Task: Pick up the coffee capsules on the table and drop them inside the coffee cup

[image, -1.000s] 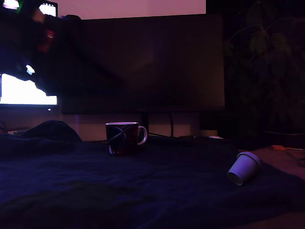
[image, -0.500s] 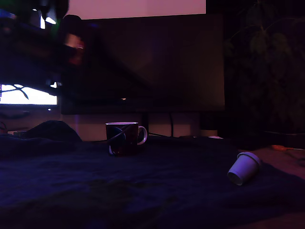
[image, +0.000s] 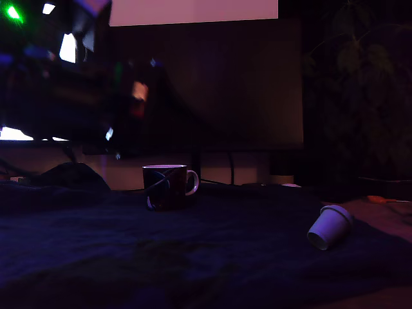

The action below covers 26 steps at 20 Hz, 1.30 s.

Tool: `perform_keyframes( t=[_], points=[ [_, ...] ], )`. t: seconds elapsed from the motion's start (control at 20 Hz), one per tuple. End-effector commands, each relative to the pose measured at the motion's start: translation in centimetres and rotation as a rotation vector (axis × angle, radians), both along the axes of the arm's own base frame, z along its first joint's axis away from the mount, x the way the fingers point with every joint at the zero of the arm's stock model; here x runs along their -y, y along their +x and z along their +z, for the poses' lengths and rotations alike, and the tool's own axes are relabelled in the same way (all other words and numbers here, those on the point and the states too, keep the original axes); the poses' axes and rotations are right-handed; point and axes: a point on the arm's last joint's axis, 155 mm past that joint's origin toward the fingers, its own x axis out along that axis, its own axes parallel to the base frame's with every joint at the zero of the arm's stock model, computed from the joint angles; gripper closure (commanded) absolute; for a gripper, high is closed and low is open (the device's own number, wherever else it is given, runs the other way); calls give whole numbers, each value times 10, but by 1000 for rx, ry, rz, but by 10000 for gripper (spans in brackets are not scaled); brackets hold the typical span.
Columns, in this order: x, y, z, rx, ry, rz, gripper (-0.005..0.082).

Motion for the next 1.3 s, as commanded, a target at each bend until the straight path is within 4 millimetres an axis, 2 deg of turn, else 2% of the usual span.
perform_keyframes(
  t=[0.0, 0.25, 0.8, 1.25],
  points=[
    [1, -4, -11, -23, 4, -3, 201],
    [12, -1, -23, -36, 11, -10, 201],
    [49, 12, -29, -39, 24, -35, 201],
    [79, 18, -43, -89, 87, -58, 201]
  ],
)
